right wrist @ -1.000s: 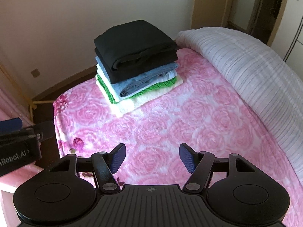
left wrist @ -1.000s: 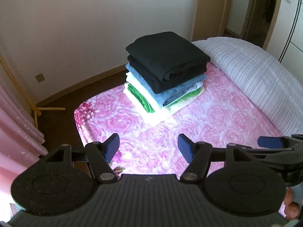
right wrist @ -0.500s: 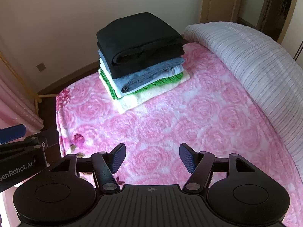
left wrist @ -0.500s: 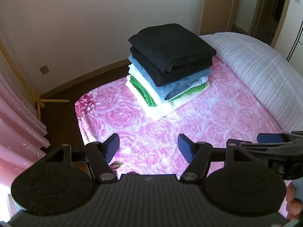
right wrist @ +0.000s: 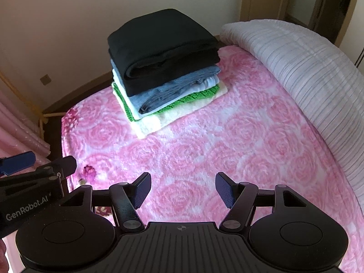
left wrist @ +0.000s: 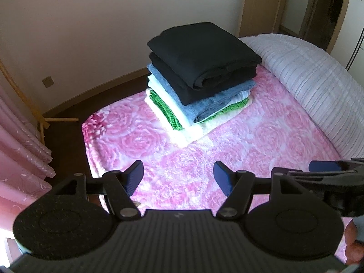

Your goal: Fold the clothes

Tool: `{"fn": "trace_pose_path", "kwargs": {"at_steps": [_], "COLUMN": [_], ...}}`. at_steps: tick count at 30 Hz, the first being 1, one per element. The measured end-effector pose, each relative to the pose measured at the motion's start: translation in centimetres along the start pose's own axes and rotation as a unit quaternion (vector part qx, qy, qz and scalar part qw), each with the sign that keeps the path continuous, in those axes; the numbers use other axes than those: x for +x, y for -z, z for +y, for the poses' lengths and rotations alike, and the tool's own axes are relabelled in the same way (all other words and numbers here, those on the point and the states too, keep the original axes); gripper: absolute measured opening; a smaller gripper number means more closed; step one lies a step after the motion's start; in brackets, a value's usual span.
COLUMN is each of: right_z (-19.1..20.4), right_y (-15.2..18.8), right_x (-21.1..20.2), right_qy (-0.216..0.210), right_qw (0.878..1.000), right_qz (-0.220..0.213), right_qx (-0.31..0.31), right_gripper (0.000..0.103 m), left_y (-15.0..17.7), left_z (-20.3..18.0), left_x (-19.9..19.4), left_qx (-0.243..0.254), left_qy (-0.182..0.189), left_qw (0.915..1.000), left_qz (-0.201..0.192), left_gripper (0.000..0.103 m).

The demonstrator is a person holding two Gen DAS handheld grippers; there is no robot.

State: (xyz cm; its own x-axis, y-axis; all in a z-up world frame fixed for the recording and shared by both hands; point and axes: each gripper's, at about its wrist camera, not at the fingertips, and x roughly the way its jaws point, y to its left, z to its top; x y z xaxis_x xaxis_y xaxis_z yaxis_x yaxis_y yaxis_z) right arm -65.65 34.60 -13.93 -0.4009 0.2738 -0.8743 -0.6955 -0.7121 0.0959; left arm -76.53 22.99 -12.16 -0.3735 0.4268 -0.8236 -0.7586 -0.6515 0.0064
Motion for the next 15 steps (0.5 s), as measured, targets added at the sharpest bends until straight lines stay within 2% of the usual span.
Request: {"fn": "trace_pose_path", "kwargs": {"at_steps": [15], "right_z": [-0.7], "right_y": [-2.9], "right_x": [3.2], "right_qy": [-0.007], "right_qw": [1.000], "right_qz": [0.017], "right_qx": [0.012], "right_gripper": [0.066], "left_y": [-2.5], "left_z": [-0.2], "left_x": [3.8], "left_qx": [0.005], "left_qy": [0.004], "left_qw": [0.9999], "left_qz": [0.011], "left_gripper": [0.065]}}
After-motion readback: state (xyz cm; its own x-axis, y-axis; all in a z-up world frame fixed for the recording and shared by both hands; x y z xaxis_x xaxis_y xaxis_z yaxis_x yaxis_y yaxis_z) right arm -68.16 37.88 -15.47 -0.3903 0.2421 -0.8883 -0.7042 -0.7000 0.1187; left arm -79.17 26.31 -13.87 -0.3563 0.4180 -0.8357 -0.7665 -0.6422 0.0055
